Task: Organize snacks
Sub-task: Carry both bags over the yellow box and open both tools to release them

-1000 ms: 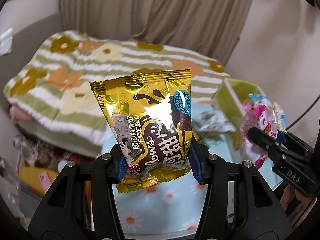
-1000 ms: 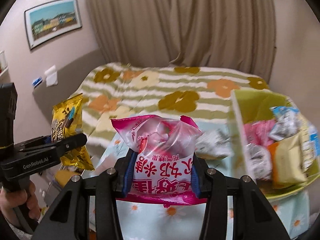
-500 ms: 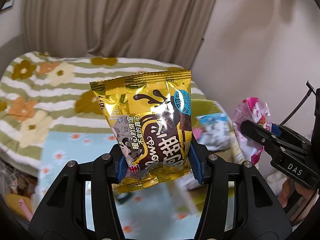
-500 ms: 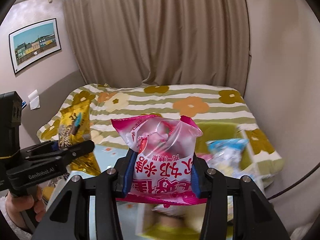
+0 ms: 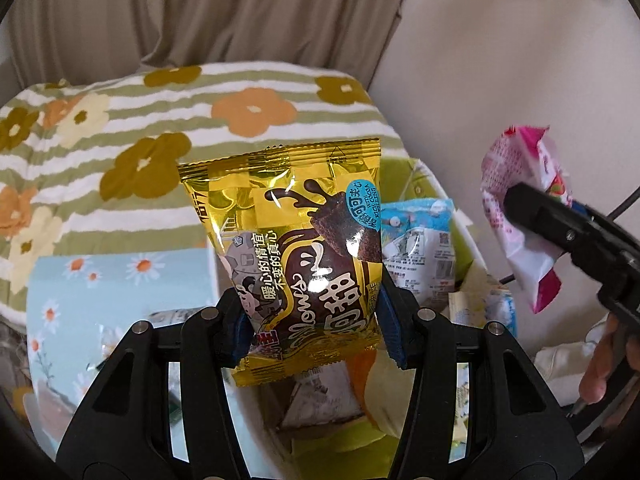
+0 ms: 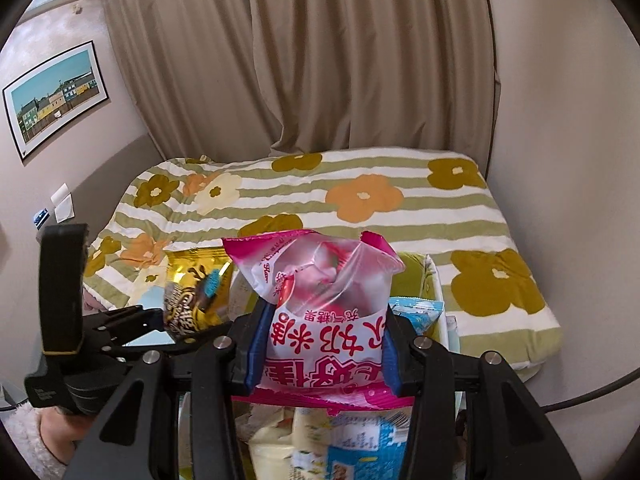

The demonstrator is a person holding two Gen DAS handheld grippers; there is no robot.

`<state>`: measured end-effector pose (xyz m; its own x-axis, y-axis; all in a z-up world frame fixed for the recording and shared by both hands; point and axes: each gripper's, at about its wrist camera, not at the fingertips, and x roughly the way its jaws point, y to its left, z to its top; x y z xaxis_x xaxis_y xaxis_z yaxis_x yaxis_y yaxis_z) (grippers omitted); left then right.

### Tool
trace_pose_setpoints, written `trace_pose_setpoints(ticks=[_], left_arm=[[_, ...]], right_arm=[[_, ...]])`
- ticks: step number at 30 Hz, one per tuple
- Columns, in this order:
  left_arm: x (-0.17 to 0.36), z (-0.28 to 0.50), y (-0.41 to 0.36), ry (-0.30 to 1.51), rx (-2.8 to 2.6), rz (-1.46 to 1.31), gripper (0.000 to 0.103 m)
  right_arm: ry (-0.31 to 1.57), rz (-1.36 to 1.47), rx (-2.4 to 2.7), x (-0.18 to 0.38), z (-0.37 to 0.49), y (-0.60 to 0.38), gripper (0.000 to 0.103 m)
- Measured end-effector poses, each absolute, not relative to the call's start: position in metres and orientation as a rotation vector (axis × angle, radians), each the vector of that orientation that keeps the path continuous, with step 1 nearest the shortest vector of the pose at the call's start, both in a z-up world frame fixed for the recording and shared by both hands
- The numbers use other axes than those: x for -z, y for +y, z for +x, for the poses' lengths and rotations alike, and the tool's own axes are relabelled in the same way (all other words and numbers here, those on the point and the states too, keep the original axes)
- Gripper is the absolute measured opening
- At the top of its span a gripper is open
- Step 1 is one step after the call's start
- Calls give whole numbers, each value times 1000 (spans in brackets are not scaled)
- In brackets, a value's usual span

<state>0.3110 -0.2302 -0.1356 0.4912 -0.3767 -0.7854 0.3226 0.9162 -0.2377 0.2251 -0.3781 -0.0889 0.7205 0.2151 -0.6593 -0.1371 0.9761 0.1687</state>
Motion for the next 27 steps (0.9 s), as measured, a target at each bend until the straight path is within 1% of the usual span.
trace_pose_setpoints(ticks=[1,2,3,4,5,6,12,16,20,23,24,25,26,27], left_arm=[[140,315,-234,985,424,-45,53],[145,319,-236,1003,425,-39,58],[150,321,-238,1022,425,-42,78],[153,322,-237,1031,428,-53,95],[154,321,-235,1030,432,-71,98],[155,320,-233,1030,437,-86,100],[155,304,-217,1053,398,-60,100],[148,295,-203,1001,316,2,100],[137,291,-186,961,291,-11,100],[131,288,-177,948,267,-8,100],[129,287,-175,952,258,-2,100],[129,286,-174,959,255,1,100],[129,285,-172,964,254,-1,100],[129,282,-170,965,256,-10,100]], right_arm=[[746,116,-195,91,227,-380,43],[749,120,-195,92,229,-381,43],[752,125,-193,94,231,-382,43],[757,129,-194,95,232,-382,43],[764,132,-196,96,234,-383,43],[769,135,-197,96,236,-383,43],[788,118,-217,97,244,-378,43],[792,104,-231,97,250,-375,43],[788,101,-244,92,259,-366,43],[823,98,-245,95,272,-360,47],[841,101,-264,99,277,-357,54],[855,108,-289,103,280,-355,68],[858,112,-303,106,282,-355,78],[854,111,-305,108,281,-355,100]])
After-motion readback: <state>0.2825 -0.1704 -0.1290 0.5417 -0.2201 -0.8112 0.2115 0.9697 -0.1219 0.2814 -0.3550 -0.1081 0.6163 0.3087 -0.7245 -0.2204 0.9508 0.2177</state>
